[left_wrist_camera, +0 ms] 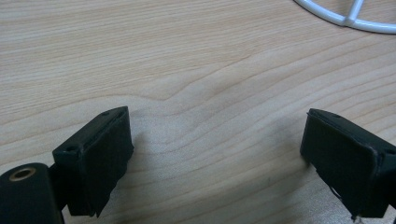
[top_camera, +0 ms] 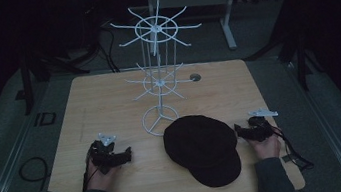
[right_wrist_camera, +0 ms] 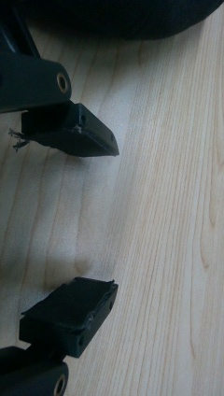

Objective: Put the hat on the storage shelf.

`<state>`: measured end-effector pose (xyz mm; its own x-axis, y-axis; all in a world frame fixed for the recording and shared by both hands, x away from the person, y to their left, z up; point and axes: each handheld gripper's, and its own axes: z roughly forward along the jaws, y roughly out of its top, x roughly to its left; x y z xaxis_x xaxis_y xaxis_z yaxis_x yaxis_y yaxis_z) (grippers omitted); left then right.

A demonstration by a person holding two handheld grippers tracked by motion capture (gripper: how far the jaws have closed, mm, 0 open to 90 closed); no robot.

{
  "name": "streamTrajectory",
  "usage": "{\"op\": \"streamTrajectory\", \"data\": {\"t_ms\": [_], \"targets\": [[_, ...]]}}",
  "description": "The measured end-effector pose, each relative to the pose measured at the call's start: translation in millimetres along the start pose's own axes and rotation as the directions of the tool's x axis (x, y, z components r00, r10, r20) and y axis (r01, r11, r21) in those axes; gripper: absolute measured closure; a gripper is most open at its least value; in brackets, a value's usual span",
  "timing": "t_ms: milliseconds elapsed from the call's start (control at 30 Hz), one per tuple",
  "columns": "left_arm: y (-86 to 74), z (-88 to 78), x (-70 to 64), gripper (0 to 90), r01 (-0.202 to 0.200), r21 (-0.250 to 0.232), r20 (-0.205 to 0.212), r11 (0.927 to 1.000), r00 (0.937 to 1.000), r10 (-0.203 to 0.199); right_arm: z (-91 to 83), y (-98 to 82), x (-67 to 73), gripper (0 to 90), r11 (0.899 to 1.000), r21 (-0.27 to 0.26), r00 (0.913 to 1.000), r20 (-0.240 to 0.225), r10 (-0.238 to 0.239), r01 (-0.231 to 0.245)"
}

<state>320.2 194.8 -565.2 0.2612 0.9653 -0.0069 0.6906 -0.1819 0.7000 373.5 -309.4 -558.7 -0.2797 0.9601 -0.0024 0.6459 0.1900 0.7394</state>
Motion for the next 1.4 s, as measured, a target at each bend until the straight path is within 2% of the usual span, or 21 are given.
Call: {"op": "streamTrajectory", "data": {"t_ms": [167,300,333,500,567,700,833,1100,1400], "targets": [[0.0,0.0,0.0,9.6,0.000,0.000,0.000,1.0000,1.0000,0.000,-1.0,-0.3,0.7,28.5,1.000,0.005,1.0000,0.000,-0.002,0.002],[0.0,0.1,0.0,9.6,0.000,-0.001,-0.001,1.0000,1.0000,0.000,-1.3,2.5,1.2,28.5,1.000,0.030,1.0000,-0.002,-0.003,0.003],[0.0,0.0,0.0,9.6,0.000,0.000,0.000,1.0000,1.0000,0.000,-2.2,5.3,1.8,28.7,0.998,0.059,0.9998,-0.013,-0.012,0.013],[0.0,0.1,-0.1,9.6,0.002,-0.002,0.000,1.0000,1.0000,-0.002,-4.9,8.5,1.2,29.1,0.993,0.106,0.9983,-0.040,-0.042,0.046],[0.0,0.1,-0.1,9.6,0.002,-0.002,0.000,1.0000,1.0000,-0.002,-5.8,10.6,1.8,29.3,0.989,0.132,0.9972,-0.052,-0.055,0.061],[0.1,-0.1,-0.1,9.6,0.001,0.000,0.001,1.0000,1.0000,-0.001,-9.0,16.1,0.8,35.3,0.978,0.194,0.9951,-0.069,-0.071,0.083],[0.1,-0.1,-0.1,9.6,0.002,0.000,0.001,1.0000,1.0000,-0.002,-12.6,16.3,-1.8,37.6,0.972,0.218,0.9934,-0.089,-0.072,0.090],[0.0,0.0,-0.4,9.6,0.000,-0.001,0.002,1.0000,1.0000,0.000,-30.9,20.3,-2.5,41.2,0.974,0.214,0.9878,-0.151,-0.036,0.068],[0.0,0.2,-0.7,9.6,0.001,-0.003,0.002,1.0000,1.0000,-0.001,-54.0,38.4,9.6,39.4,0.985,0.158,0.9757,-0.216,-0.035,0.070]]}}
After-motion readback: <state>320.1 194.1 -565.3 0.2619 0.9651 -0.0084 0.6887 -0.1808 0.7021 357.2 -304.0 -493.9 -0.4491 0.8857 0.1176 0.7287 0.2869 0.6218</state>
